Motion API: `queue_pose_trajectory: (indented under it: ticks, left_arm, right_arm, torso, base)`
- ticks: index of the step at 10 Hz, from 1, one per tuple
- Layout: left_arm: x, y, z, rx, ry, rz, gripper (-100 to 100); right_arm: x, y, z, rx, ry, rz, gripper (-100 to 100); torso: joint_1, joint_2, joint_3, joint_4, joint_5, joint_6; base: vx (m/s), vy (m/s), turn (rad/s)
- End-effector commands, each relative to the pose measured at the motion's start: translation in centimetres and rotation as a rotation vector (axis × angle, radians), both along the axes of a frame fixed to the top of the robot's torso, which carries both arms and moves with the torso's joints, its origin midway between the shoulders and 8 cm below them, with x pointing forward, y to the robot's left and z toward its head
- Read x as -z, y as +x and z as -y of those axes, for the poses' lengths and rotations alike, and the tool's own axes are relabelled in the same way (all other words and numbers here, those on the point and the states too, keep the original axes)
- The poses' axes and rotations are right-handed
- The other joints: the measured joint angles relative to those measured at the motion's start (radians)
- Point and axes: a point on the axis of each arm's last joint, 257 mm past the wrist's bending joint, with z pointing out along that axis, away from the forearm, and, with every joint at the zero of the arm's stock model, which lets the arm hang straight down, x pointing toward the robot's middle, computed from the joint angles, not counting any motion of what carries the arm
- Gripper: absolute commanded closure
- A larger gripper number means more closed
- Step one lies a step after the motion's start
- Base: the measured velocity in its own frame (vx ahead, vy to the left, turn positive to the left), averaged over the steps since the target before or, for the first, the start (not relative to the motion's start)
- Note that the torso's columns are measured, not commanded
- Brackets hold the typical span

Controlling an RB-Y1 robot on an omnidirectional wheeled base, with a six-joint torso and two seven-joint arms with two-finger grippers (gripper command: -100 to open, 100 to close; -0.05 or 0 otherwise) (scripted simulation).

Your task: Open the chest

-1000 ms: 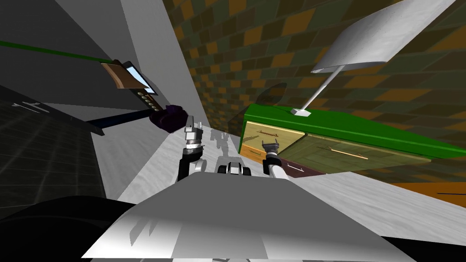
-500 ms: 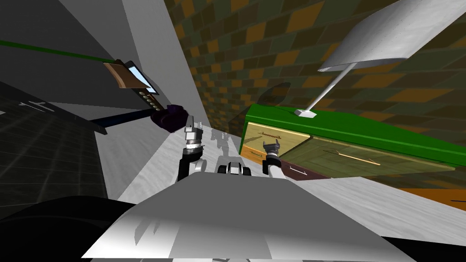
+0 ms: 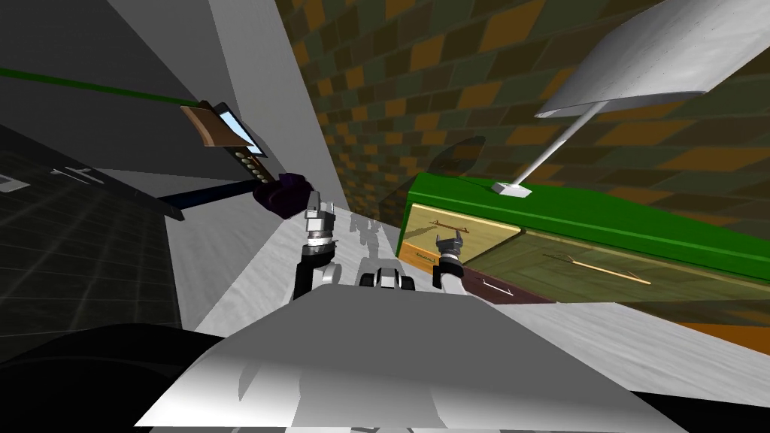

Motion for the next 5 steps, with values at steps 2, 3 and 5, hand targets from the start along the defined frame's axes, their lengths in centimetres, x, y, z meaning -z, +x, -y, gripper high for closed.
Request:
queue_pose_trajectory:
  ticks: [2, 3, 5]
  left_arm:
    - [0.00, 0.00, 0.00, 0.000, 0.000, 0.000, 0]
    - [0.00, 0.00, 0.00, 0.000, 0.000, 0.000, 0]
    - [0.00, 0.00, 0.00, 0.000, 0.000, 0.000, 0]
  right_arm:
    - [-0.07, -0.19, 0.13, 0.025, -0.097, -0.009, -100]
    - [0.03, -0.32, 0.21, 0.040, -0.134, -0.013, -100]
    - [-0.05, -0.41, 0.11, 0.051, -0.182, -0.016, -100]
  torso:
    - [-0.001, 0.001, 0.000, 0.000, 0.000, 0.000]
    - [-0.001, 0.001, 0.001, 0.000, 0.000, 0.000]
    - [0.000, 0.001, 0.001, 0.000, 0.000, 0.000]
  base:
    - [0.039, 0.001, 0.028]
    - [0.033, 0.001, 0.027]
    - [0.027, 0.003, 0.028]
